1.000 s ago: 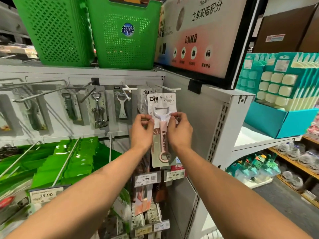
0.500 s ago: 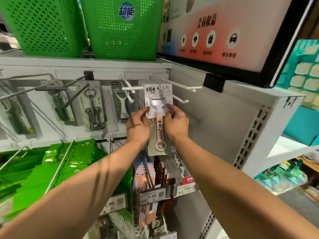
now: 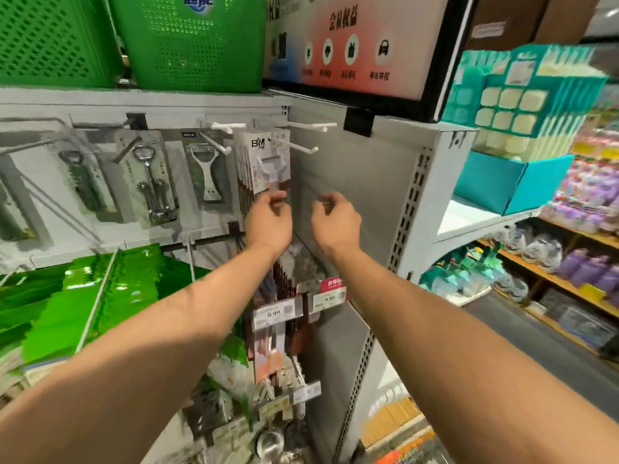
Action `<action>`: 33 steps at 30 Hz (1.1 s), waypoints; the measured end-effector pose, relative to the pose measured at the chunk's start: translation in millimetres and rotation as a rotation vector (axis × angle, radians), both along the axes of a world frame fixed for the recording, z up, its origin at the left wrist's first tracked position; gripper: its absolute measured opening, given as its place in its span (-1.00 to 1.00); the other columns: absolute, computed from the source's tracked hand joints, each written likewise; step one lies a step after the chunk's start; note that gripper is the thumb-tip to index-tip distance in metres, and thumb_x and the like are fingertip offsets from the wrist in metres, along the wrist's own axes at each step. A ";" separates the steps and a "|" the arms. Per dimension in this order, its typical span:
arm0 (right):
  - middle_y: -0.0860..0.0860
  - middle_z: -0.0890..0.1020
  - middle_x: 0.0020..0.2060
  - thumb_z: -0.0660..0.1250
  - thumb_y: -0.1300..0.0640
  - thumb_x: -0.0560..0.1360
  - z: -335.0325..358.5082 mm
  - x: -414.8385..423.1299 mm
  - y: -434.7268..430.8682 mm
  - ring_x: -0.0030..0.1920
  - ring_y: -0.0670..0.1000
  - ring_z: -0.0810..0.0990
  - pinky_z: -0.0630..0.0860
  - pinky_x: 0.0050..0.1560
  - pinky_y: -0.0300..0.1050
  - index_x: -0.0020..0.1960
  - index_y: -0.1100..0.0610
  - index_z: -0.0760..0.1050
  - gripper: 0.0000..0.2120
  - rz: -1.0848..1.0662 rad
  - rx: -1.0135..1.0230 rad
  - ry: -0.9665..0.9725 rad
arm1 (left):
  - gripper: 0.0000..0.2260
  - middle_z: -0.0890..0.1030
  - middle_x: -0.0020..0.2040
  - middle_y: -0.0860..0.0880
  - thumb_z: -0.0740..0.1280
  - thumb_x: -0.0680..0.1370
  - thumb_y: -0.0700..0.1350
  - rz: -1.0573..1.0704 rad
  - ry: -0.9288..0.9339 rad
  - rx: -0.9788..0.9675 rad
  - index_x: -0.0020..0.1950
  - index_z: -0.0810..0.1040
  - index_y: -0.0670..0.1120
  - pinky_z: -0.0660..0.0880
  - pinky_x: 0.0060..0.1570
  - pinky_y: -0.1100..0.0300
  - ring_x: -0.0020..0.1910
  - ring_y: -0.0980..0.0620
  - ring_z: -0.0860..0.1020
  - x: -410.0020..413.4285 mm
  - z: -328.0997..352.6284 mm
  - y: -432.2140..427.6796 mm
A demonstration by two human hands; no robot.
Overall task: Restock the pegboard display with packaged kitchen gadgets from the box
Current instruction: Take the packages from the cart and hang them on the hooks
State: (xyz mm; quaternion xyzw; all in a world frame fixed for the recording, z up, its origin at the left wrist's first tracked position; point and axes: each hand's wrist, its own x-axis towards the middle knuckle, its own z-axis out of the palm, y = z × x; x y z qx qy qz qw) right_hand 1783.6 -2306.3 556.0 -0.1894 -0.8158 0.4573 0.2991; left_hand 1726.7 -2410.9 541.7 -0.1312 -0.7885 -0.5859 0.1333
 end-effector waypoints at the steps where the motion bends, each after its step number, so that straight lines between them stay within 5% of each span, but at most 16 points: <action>1: 0.07 0.71 0.09 0.26 0.06 0.64 -3.9 20.9 4.1 0.17 0.11 0.64 0.45 0.12 -0.17 0.30 0.10 0.58 -0.71 -0.021 -0.001 -0.017 | -0.79 0.63 0.09 -0.02 0.30 0.68 -0.21 -0.035 -0.022 -0.021 0.30 0.61 -0.12 0.44 0.08 0.27 0.08 -0.01 0.60 16.6 -3.4 6.7; 7: 0.08 0.72 0.09 0.29 0.07 0.61 -42.6 127.0 23.7 0.17 0.13 0.64 0.48 0.14 -0.12 0.22 0.08 0.63 -0.75 -0.172 -0.019 -0.082 | -0.77 0.65 0.12 -0.16 0.28 0.69 -0.24 -0.214 -0.117 -0.083 0.30 0.61 -0.26 0.36 -0.10 0.39 0.11 -0.08 0.59 98.3 -38.1 39.7; 12: 0.07 0.72 0.07 0.26 0.06 0.62 -69.6 204.8 45.1 0.12 0.12 0.64 0.49 0.11 -0.10 0.22 0.09 0.62 -0.74 -0.266 -0.065 -0.129 | -0.79 0.70 0.15 -0.13 0.32 0.68 -0.12 -0.380 -0.247 -0.125 0.25 0.65 -0.14 0.56 0.18 0.06 0.14 -0.15 0.65 159.8 -76.1 71.1; 17: 0.06 0.71 0.09 0.26 0.08 0.61 -115.6 270.8 79.9 0.13 0.10 0.64 0.50 0.11 -0.09 0.14 0.08 0.66 -0.77 -0.382 -0.091 -0.228 | -0.83 0.70 0.06 -0.08 0.32 0.62 0.04 -0.520 -0.351 -0.176 0.07 0.64 -0.01 0.63 0.17 -0.14 0.10 -0.21 0.67 226.8 -112.1 113.7; 23: 0.10 0.72 0.09 0.29 0.10 0.60 -177.7 320.8 121.9 0.17 0.14 0.64 0.52 0.21 -0.03 0.15 0.12 0.65 -0.78 -0.520 -0.209 -0.336 | -0.82 0.72 0.10 -0.04 0.32 0.63 -0.03 -0.626 -0.392 -0.303 0.14 0.69 -0.01 0.63 0.17 -0.05 0.06 -0.09 0.68 268.1 -164.2 168.6; 29: 0.14 0.71 0.07 0.27 0.08 0.64 -261.7 348.0 161.0 0.11 0.17 0.64 0.43 -0.04 -0.08 0.14 0.13 0.63 -0.79 -0.619 -0.339 -0.491 | -0.87 0.72 -0.01 -0.13 0.34 0.56 0.04 -0.737 -0.543 -0.417 -0.08 0.60 0.02 0.64 0.12 -0.16 0.06 -0.27 0.69 274.3 -256.9 222.0; 33: 0.09 0.69 -0.04 0.29 0.05 0.63 -331.9 352.2 179.6 -0.02 0.07 0.64 0.48 -0.05 -0.12 0.06 0.08 0.64 -0.82 -0.673 -0.518 -0.554 | -0.69 0.73 0.01 -0.18 0.25 0.46 0.19 -0.817 -0.629 -0.569 -0.01 0.62 0.02 0.65 0.07 -0.20 0.03 -0.29 0.69 265.1 -332.4 247.3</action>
